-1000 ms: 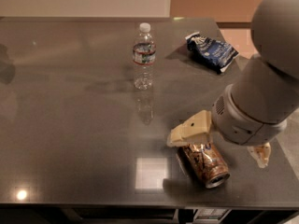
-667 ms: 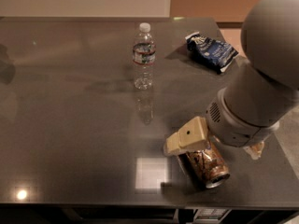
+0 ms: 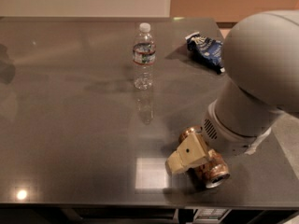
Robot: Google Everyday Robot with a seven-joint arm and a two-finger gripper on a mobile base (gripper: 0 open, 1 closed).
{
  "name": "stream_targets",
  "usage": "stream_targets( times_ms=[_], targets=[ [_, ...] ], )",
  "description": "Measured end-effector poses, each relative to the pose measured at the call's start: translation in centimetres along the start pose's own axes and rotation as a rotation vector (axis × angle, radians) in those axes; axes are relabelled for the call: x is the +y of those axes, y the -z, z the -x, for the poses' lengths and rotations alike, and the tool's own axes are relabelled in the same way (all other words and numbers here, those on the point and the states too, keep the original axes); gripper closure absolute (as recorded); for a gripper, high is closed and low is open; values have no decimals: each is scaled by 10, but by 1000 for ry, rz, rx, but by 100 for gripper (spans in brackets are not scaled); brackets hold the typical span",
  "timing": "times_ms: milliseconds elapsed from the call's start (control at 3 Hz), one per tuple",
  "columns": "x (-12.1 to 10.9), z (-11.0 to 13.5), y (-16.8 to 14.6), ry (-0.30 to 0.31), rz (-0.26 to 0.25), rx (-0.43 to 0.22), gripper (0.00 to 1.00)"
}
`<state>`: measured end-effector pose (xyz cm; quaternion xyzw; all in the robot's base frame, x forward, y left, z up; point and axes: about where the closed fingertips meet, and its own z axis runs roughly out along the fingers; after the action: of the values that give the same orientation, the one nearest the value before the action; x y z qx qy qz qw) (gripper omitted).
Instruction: Place orange can upright
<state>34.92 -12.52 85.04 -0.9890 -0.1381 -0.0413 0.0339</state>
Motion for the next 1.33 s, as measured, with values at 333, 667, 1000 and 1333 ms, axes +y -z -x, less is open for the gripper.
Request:
stream_targets(
  times_ms=[333,667,1000,1333],
  targets=[
    [2,0,-8,48,36,-9,16],
    [1,-2,-11,60,62,-20,39],
    [-1,-2,-7,49,78,-40,63],
    [-8,-3,6,-5,72,-79,86]
  ],
)
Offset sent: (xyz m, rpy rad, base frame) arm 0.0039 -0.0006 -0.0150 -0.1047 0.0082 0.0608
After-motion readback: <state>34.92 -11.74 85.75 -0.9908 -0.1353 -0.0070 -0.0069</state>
